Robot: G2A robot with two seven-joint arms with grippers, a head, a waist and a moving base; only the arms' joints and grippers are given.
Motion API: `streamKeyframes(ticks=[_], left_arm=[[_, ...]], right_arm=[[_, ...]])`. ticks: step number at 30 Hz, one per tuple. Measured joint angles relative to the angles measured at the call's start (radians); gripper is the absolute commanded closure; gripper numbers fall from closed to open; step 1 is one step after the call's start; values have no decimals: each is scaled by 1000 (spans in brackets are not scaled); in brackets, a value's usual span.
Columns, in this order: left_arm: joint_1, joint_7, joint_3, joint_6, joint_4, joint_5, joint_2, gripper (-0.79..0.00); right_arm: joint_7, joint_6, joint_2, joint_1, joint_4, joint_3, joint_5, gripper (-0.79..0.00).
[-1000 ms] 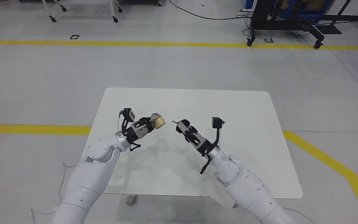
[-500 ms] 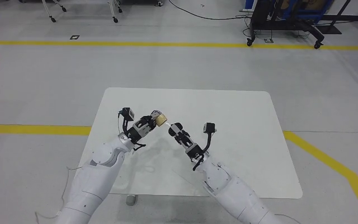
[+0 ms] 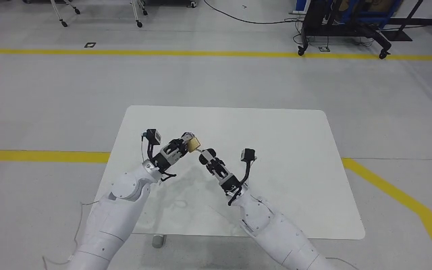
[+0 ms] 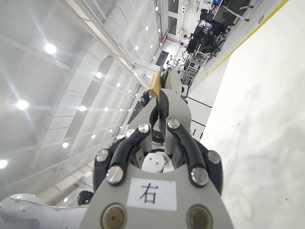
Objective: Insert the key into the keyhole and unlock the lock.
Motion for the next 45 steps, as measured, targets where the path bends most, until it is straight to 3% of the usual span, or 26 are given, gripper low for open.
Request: streamKeyframes(ticks=[7, 16, 27, 37, 45], left_arm=[[2, 4, 1, -2, -1, 6, -4, 0], [17, 56, 0, -38, -22, 74, -7, 0], [25, 87, 2, -41, -33, 108, -12, 0], [21, 85, -12, 20, -16, 35, -18, 0], [13, 41, -16, 29, -3, 8, -20, 0]], right_arm=[[17, -7, -9, -3, 6, 8, 7, 0], [-94, 26, -19, -20, -4, 28, -122, 0], [-104, 28, -34, -27, -5, 34, -142, 0], [-229, 1, -49, -40, -8, 51, -257, 0], [-248, 36, -69, -27, 18, 31, -279, 0]])
